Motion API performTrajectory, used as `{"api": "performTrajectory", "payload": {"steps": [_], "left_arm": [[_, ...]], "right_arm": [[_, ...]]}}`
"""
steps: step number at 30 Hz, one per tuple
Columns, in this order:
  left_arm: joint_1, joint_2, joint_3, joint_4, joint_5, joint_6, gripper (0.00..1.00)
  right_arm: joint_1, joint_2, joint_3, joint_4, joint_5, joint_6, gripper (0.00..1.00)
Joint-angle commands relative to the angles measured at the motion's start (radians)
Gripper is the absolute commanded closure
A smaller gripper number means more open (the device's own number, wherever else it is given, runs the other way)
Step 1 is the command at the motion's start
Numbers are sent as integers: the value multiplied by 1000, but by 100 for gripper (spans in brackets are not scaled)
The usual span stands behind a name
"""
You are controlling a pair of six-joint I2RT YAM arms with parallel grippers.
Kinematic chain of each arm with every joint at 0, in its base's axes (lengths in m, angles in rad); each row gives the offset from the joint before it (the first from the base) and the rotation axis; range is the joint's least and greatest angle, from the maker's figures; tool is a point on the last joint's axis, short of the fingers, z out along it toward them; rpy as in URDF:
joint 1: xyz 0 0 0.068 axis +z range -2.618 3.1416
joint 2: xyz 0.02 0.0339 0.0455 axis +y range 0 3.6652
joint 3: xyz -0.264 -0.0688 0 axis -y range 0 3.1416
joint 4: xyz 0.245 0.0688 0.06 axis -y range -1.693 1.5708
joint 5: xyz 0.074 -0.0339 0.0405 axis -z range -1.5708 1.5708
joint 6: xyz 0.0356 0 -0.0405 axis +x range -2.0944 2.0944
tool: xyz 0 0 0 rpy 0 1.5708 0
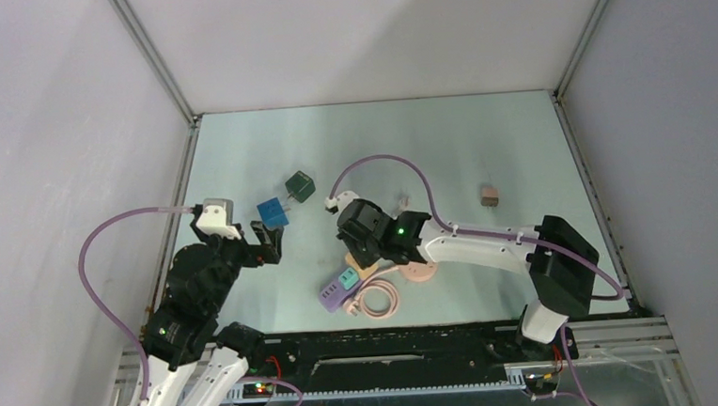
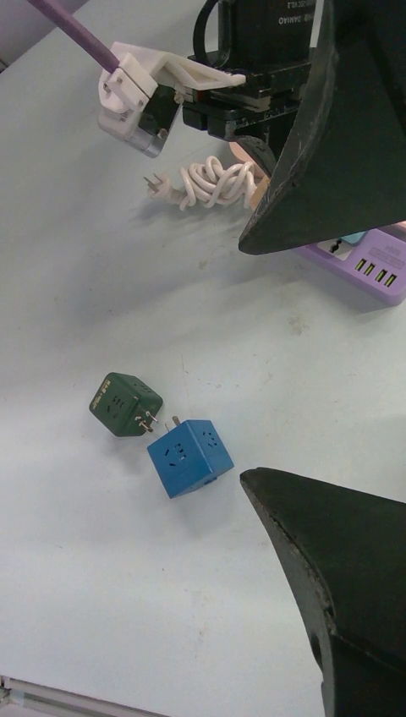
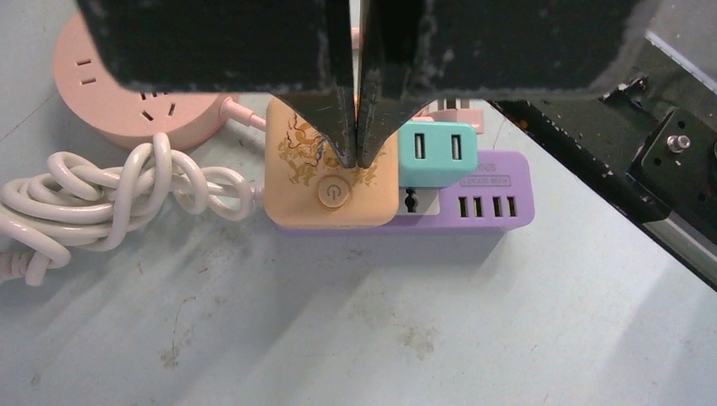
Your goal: Insert the plug
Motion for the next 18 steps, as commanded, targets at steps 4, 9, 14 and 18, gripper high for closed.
{"api": "performTrajectory", "payload": {"steps": [4, 9, 14, 18], "left_arm": [[7, 13, -21, 33, 11, 0, 0], [7, 14, -21, 33, 9, -1, 0], [7, 23, -23, 38, 24, -3, 0], [7, 60, -24, 40, 96, -7, 0]], "right_arm": [[65, 74, -11, -152, 60, 44, 100], [69, 34, -59, -145, 43, 75, 100], [71, 3, -97, -139, 36, 96, 100], [62, -33, -102, -111, 47, 82, 100]]}}
